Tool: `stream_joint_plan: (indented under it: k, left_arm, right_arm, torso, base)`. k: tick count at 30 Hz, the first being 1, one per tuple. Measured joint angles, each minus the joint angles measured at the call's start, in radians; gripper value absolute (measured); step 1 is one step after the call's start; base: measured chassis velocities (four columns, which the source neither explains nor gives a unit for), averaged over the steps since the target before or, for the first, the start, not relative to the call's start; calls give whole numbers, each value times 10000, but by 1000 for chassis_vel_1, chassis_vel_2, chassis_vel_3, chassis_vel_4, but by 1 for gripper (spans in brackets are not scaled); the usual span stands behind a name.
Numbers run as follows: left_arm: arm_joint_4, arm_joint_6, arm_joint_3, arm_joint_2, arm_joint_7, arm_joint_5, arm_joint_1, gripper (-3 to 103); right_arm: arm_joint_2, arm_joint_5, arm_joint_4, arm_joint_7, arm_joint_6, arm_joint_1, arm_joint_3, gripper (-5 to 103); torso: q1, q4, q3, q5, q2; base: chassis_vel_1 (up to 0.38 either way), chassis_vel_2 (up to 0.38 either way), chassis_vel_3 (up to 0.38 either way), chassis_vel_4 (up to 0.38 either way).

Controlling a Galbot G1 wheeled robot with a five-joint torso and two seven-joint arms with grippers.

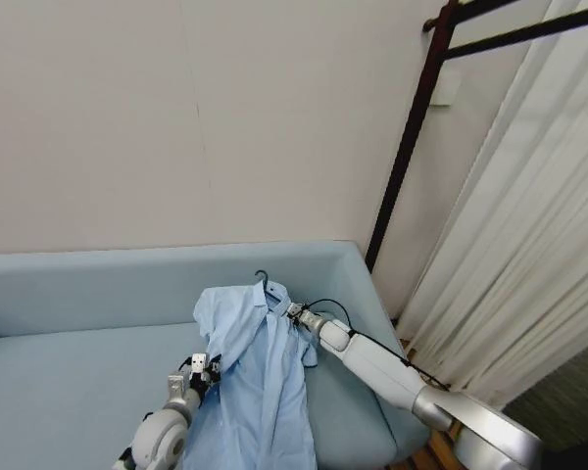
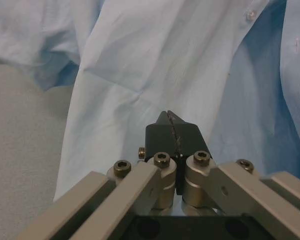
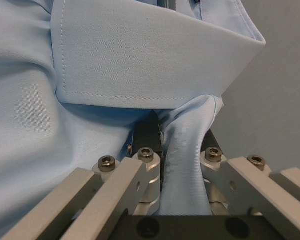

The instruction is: Pick up the clothes from the sofa and hang them on the clothes hanger.

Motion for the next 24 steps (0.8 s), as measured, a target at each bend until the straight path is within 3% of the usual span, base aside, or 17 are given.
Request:
stream_joint_plan:
  k: [12, 24]
  left_arm:
    - [-703, -4, -152, 290, -22, -44, 249, 0]
    - [-2779, -249, -820, 1372, -94, -911, 528, 0]
  right_arm:
    - [-1316, -956, 2628, 1135, -148, -395, 452, 8]
    - [-2578, -1457, 4577, 1546, -306, 27, 1477, 8]
  torso:
    - [0, -2, 0, 1, 0]
    - [0, -2, 0, -1, 0]
  base:
    - [0, 0, 0, 0]
    - [0, 0, 0, 0]
